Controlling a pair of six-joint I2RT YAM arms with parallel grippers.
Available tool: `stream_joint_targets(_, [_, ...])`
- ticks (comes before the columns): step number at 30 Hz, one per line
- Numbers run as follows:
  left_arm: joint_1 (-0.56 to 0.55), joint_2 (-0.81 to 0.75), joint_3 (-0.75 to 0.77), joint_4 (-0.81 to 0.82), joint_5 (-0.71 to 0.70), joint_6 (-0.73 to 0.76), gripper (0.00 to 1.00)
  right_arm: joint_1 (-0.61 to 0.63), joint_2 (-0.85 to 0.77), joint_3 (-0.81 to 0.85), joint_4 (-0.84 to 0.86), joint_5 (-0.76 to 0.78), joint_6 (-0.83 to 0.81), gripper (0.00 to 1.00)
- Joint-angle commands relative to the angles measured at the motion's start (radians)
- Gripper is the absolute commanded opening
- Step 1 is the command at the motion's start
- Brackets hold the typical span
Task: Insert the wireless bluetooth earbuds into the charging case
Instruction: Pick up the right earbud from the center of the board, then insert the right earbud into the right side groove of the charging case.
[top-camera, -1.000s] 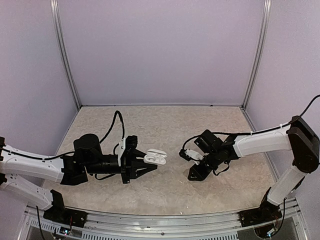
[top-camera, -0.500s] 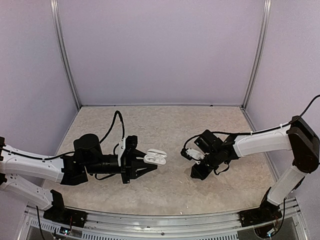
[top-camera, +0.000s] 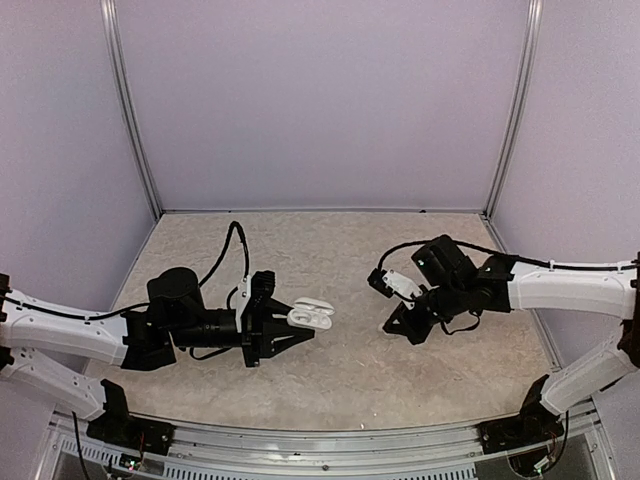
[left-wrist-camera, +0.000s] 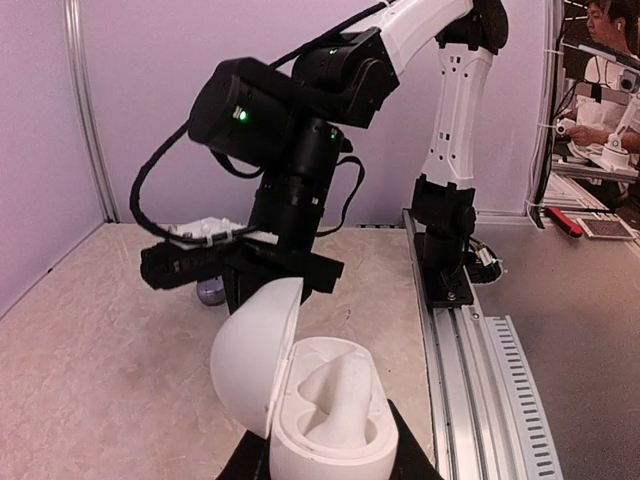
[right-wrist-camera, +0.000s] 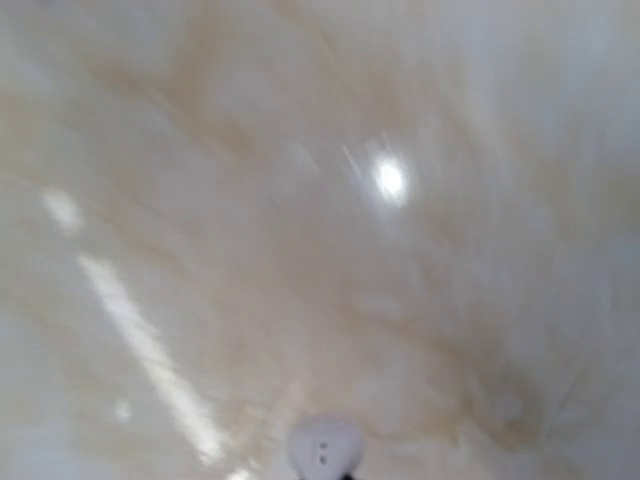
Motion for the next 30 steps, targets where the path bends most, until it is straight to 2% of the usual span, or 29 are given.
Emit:
stream_joint_targets(1, [0.01, -0.011, -0.003, 0.021, 0.02, -0.011, 0.0, 0.012, -0.168, 0.047, 0.032, -0.158, -0.12, 0.0])
stream_joint_targets(6, [0.014, -0.01, 0.002, 0.018, 0.046, -0.016, 0.0, 0.084, -0.294, 0.093, 0.044, -0.222, -0.212, 0.0])
stream_joint_targets(10, [0.015, -0.004, 0.009, 0.015, 0.068, -0.018, 0.0, 0.164, -0.334, 0.134, 0.051, -0.261, -0.246, 0.0])
stream_joint_targets(14, [0.013, 0.001, 0.012, 0.012, 0.082, -0.001, 0.0, 0.254, -0.313, 0.187, 0.05, -0.255, -0.279, 0.0])
stream_joint_targets(22, [0.007, 0.006, 0.023, 0.0, 0.098, 0.008, 0.0, 0.382, -0.222, 0.289, 0.026, -0.145, -0.33, 0.0])
stream_joint_targets(30, [-0.005, 0.01, 0.032, -0.014, 0.112, 0.021, 0.0, 0.416, -0.149, 0.32, 0.022, -0.071, -0.355, 0.0])
